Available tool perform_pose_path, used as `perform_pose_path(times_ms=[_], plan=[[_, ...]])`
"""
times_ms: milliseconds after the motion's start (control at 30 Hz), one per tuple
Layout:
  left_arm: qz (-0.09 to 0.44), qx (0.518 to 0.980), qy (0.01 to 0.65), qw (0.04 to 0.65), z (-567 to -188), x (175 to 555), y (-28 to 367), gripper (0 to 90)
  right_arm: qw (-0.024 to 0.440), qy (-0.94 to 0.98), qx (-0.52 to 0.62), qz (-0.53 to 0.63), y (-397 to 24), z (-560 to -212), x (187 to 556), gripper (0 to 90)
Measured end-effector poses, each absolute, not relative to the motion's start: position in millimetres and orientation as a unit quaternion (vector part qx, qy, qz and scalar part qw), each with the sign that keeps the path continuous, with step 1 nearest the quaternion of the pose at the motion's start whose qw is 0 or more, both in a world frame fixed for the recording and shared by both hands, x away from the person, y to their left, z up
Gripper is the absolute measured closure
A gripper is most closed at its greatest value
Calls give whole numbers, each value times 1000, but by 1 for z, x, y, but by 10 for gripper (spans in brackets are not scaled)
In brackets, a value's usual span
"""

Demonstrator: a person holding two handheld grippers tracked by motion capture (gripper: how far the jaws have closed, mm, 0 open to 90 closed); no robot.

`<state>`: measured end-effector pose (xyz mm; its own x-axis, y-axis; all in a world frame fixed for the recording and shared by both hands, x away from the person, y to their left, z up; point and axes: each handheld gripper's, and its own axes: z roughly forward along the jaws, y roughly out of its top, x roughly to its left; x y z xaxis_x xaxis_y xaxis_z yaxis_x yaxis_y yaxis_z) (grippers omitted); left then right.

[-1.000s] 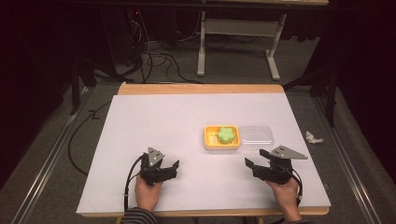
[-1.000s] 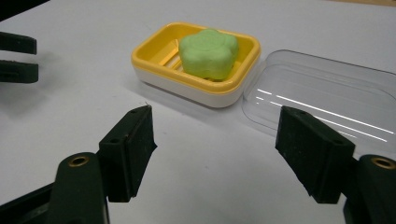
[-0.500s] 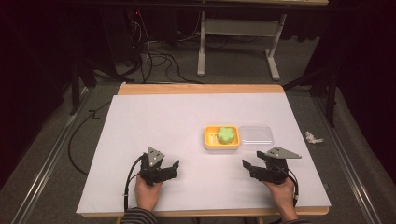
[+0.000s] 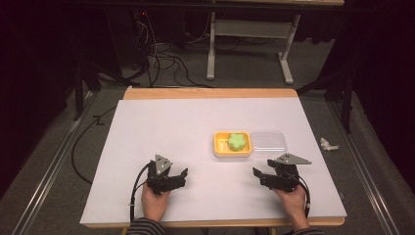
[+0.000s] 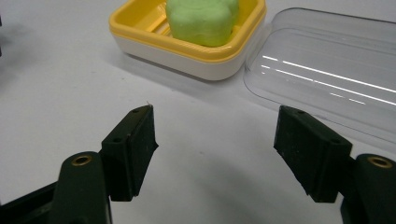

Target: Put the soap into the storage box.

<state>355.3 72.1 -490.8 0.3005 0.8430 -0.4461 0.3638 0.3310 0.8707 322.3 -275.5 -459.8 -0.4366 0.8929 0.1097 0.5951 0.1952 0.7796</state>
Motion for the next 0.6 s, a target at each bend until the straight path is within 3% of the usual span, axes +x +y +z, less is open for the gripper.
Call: perform_pose_path(times_ms=[600], plan=[[201, 543, 556, 596, -491, 355, 72, 174, 198, 755, 506, 367, -275, -472, 328, 298]])
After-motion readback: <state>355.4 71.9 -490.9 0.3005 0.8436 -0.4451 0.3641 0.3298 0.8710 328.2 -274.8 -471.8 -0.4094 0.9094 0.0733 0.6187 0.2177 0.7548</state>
